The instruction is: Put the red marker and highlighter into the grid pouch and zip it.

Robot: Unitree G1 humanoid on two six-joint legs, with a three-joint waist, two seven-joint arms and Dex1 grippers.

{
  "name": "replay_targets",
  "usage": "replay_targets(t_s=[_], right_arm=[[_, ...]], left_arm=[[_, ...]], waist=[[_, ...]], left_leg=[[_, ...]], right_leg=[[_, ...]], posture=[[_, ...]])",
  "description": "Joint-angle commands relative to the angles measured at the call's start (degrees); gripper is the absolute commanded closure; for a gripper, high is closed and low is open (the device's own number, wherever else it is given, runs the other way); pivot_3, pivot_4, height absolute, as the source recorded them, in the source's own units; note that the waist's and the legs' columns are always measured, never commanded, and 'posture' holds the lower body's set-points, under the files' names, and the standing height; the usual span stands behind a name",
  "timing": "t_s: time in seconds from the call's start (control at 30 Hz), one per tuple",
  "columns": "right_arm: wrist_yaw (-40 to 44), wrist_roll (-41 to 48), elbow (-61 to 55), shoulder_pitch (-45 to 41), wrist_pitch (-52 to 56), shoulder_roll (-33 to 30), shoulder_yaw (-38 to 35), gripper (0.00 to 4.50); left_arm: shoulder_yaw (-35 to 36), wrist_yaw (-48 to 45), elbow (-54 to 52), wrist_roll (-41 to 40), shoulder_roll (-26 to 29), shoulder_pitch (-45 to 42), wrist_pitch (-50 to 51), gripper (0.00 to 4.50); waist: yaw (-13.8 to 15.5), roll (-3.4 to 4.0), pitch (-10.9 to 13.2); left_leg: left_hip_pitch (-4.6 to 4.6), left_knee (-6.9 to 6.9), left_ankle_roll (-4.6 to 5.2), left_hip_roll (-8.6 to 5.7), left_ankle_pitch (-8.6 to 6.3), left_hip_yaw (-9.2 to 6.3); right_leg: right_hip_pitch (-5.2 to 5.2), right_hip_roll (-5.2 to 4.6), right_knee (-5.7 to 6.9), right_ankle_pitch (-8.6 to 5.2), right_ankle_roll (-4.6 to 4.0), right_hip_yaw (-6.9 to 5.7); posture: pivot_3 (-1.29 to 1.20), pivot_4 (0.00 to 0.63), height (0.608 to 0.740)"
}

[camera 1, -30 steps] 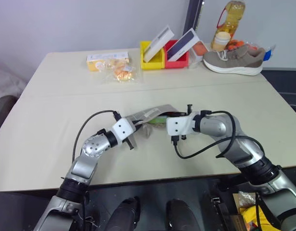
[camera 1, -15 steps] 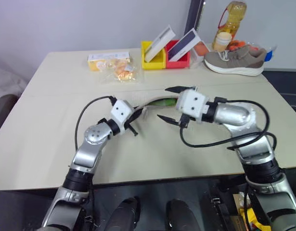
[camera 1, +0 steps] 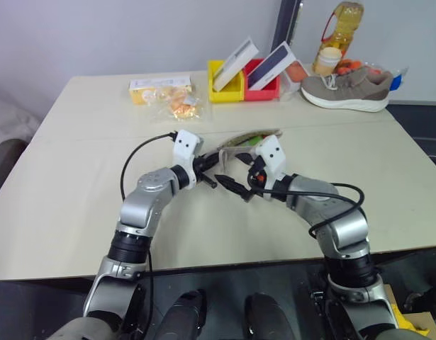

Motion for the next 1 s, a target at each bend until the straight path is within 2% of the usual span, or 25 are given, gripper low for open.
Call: replay_targets(t_s=[0.03,0.2,0.23,0.3,0.53,0.73,1.0], right_arm=[[-2.2,-0.76,1.27,-1.39,-1.19,1.19,1.58,0.04],[-3.95,-0.9,2.57,-2.01,-2.14,2.11,2.22,0.04],[-4.07,-0.67,2.73,-2.13,-2.26,2.19,2.06,0.27],[-4.33,-0.17,2.87,-2.36,-2.38,2.33,1.53,0.9],[-5.06,0.09,2.46,-2.59,-2.42,1.66,0.3,4.45],[-5.66,-1.01,1.03,-2.87,-1.8,-2.41,-1.65,4.45],[-6.36,-2.49,3.89,-6.36,-2.86,-13.31,-9.38,4.45]], left_arm=[[1.39,-0.06,-3.84,-2.99,-0.79,-0.9,1.49,4.5],[1.88,-0.37,-6.22,-5.6,-0.65,-0.35,4.03,4.5],[1.87,-0.38,-6.55,-6.02,-0.57,-0.2,4.34,4.5],[1.66,-0.31,-6.89,-6.29,-0.24,0.12,4.71,4.5],[1.68,0.07,-6.18,-6.4,0.47,-0.17,4.52,4.5],[0.45,0.72,-4.41,-2.66,2.28,-0.37,-0.41,4.5],[-1.58,-1.83,-2.52,2.0,6.38,1.34,-9.38,4.5]], waist=[[-0.12,0.0,0.0],[-0.2,0.0,0.0],[-0.21,0.0,0.0],[-0.23,0.0,0.0],[-0.21,0.0,0.0],[-0.2,0.0,0.0],[-0.14,0.0,0.0]], left_leg=[[0.0,0.0,0.0,0.01,0.0,0.0],[0.0,-0.01,0.0,0.02,0.0,0.0],[0.0,-0.01,0.0,0.02,0.0,0.0],[0.0,-0.01,0.0,0.02,0.0,0.0],[0.0,-0.01,0.0,0.03,0.0,0.0],[0.0,-0.01,0.0,0.03,0.0,0.01],[0.0,-0.02,0.0,0.03,0.0,0.04]], right_leg=[[0.0,0.01,0.0,0.0,0.0,0.0],[-0.02,0.01,0.02,0.0,0.0,0.0],[-0.03,0.02,0.02,0.0,0.0,0.0],[-0.03,0.03,0.02,0.0,0.0,0.0],[-0.02,0.04,0.02,0.0,0.0,0.01],[-0.02,0.04,0.02,0.0,0.0,0.01],[-0.01,0.01,0.0,0.0,0.0,0.02]], posture=[[0.0,0.15,0.74],[0.0,0.15,0.74],[0.0,0.15,0.74],[0.0,0.15,0.74],[0.0,0.15,0.74],[0.0,0.15,0.74],[0.0,0.15,0.74]])
